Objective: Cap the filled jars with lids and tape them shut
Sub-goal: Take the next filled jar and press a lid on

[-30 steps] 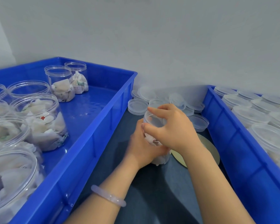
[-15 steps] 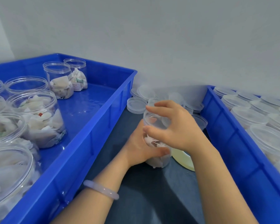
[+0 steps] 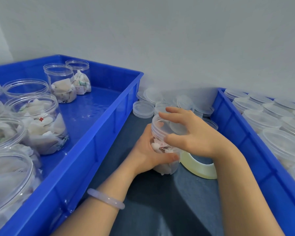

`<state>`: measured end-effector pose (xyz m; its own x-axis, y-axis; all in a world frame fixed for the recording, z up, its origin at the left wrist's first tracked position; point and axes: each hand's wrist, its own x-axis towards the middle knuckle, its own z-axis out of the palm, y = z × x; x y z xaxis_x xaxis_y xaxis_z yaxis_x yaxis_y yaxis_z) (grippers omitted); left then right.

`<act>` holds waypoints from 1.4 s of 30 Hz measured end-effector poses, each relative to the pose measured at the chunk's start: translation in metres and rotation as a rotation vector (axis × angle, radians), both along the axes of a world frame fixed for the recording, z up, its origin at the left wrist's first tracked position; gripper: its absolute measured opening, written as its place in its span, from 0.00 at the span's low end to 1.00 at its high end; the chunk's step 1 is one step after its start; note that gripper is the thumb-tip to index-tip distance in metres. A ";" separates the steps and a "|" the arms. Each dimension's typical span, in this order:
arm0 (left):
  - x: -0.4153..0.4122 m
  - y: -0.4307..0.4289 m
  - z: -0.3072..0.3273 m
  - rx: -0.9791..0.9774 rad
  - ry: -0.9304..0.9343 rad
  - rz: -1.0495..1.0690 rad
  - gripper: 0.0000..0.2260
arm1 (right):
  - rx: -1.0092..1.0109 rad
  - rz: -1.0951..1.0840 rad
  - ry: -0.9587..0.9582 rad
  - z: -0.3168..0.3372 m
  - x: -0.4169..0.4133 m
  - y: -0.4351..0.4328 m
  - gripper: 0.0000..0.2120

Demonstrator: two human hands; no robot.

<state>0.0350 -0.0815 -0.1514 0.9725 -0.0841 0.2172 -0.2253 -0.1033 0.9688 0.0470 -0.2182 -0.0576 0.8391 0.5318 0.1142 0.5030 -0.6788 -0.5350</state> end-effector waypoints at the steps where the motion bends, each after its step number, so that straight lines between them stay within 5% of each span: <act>1: 0.000 0.000 0.000 -0.004 0.003 0.000 0.34 | -0.002 -0.011 0.009 0.002 0.000 -0.001 0.31; 7: 0.000 -0.001 0.001 -0.027 0.018 0.003 0.34 | -0.012 -0.184 -0.132 -0.001 0.000 0.005 0.35; 15: 0.000 -0.002 -0.001 -0.014 0.005 -0.002 0.35 | 0.202 -0.031 -0.028 0.009 -0.004 -0.005 0.30; 25: 0.002 -0.001 -0.002 0.001 0.023 -0.002 0.32 | 0.015 -0.117 -0.109 0.001 -0.004 0.005 0.30; 30: 0.003 -0.001 -0.003 0.006 0.025 -0.007 0.36 | -0.041 -0.296 -0.047 0.009 -0.009 0.007 0.43; 34: 0.004 -0.001 -0.004 0.005 0.023 0.015 0.36 | -0.056 -0.384 -0.196 0.020 -0.011 -0.007 0.30; 38: 0.004 0.000 -0.006 0.000 0.005 -0.003 0.37 | 0.014 -0.213 -0.085 0.016 -0.013 0.001 0.31; 42: 0.002 -0.001 -0.004 0.000 0.022 0.013 0.36 | 0.060 -0.390 -0.197 0.023 -0.008 -0.015 0.23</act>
<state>0.0368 -0.0824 -0.1554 0.9780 -0.0713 0.1961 -0.2029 -0.1062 0.9734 0.0391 -0.2334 -0.0344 0.9348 0.1673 0.3134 0.3120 -0.8086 -0.4987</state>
